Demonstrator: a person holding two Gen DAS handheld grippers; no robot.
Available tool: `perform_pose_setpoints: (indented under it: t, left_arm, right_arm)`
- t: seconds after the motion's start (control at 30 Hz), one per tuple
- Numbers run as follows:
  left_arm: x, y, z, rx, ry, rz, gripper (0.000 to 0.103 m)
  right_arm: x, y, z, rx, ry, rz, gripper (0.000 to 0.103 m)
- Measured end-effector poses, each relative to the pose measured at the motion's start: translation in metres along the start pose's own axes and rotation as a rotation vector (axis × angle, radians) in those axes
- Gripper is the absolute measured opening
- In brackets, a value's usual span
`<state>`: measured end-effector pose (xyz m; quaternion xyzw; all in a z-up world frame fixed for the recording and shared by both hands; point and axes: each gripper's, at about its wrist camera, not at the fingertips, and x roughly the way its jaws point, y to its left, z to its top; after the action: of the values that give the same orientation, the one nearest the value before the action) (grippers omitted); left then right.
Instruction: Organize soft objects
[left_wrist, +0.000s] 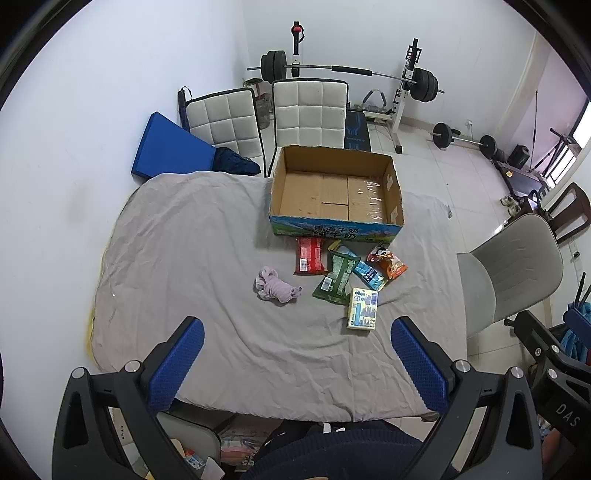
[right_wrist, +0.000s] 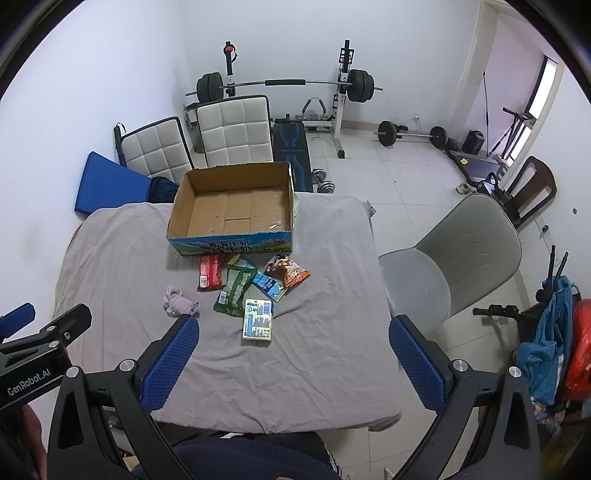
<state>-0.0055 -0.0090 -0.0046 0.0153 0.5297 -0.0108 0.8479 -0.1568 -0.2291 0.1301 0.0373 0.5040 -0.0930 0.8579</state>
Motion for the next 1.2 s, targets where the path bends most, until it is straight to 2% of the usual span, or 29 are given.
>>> perform_pose_setpoints:
  t: [0.53,1.2]
  left_arm:
    - [-0.006,0.009,0.005,0.008,-0.006,-0.007,0.103]
    - [-0.014,-0.003,0.000,0.017,-0.021,-0.011,0.103]
  right_arm:
    - [0.000,0.000,0.000,0.003,-0.004,-0.007,0.103]
    - [-0.002,-0.001,0.001,0.002,-0.017,-0.010,0.103]
